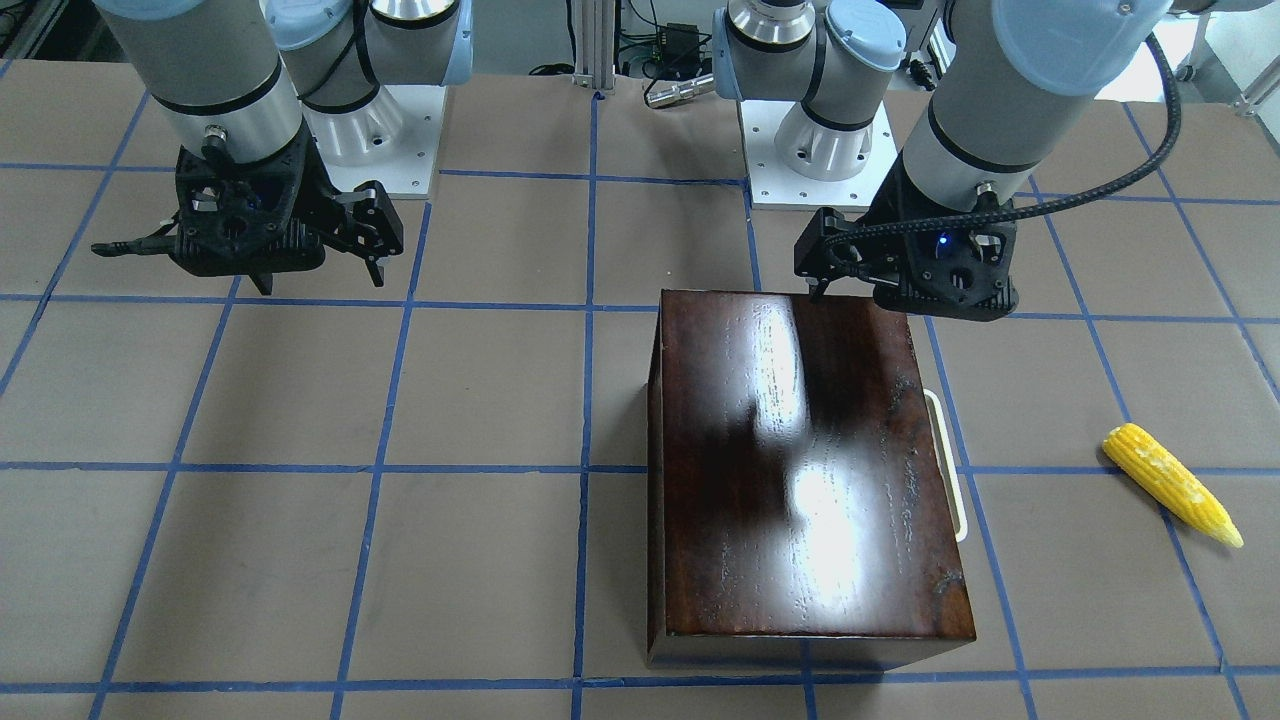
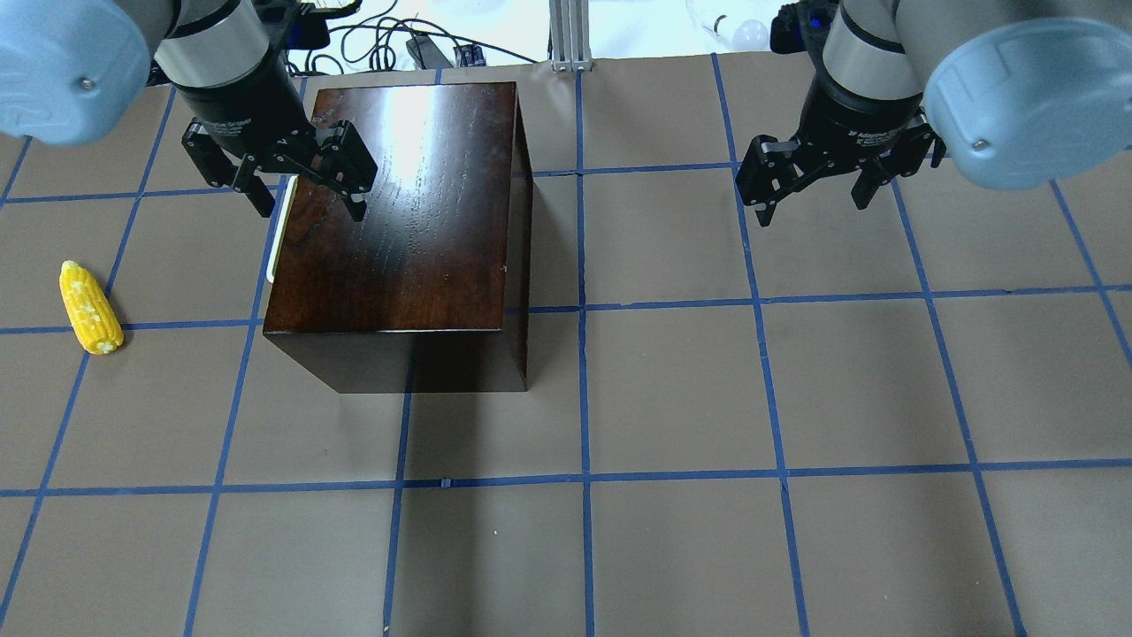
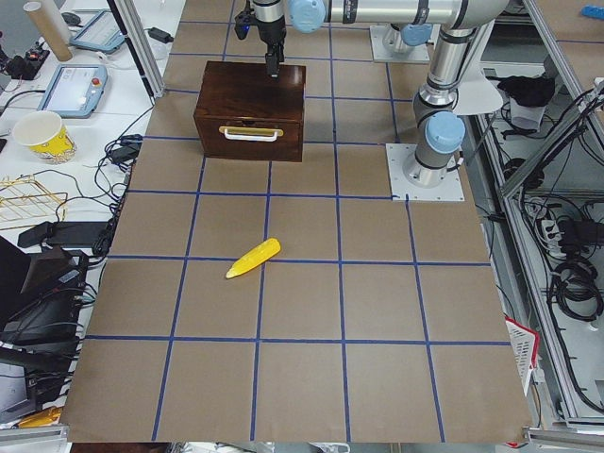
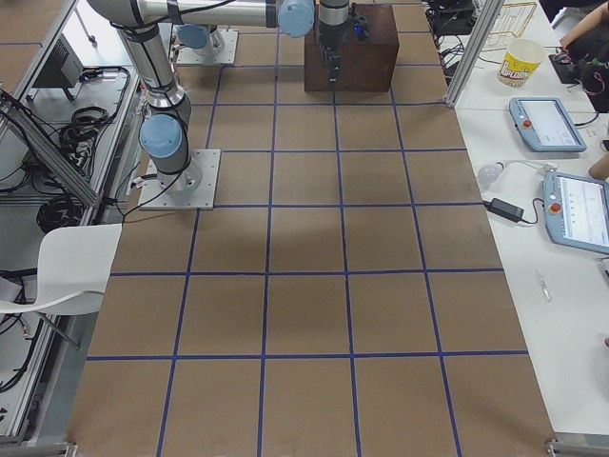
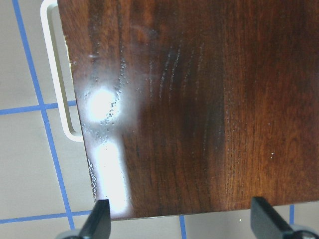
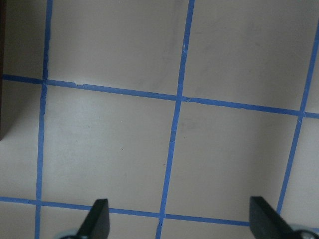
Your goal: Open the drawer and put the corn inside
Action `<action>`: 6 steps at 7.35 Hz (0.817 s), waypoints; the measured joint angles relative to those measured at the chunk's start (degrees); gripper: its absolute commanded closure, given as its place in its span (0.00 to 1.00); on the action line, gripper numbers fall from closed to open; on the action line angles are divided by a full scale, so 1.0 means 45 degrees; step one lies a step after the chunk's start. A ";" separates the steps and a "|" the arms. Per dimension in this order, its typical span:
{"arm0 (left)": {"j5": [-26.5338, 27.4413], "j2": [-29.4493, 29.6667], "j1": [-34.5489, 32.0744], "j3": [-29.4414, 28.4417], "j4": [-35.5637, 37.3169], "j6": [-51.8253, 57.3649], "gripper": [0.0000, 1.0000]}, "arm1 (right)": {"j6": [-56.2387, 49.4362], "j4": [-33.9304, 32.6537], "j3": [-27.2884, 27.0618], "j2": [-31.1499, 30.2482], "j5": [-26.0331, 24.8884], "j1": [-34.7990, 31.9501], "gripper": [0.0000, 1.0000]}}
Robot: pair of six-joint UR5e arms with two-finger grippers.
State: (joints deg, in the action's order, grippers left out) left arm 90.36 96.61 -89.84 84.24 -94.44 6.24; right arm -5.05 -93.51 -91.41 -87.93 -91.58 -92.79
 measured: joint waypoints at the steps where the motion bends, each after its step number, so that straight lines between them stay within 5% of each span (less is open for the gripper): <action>1: -0.0006 0.0031 0.0009 -0.0006 0.0085 0.0000 0.00 | 0.0003 0.0000 0.0000 0.0002 0.0000 -0.0003 0.00; 6: -0.0016 0.0152 0.0021 -0.0018 0.0434 -0.0185 0.00 | 0.0008 0.0000 -0.0006 0.0009 0.0000 -0.0017 0.00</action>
State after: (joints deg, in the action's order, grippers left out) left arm 90.29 97.30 -89.75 84.16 -92.49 5.41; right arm -5.01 -93.52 -91.43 -87.89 -91.58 -92.87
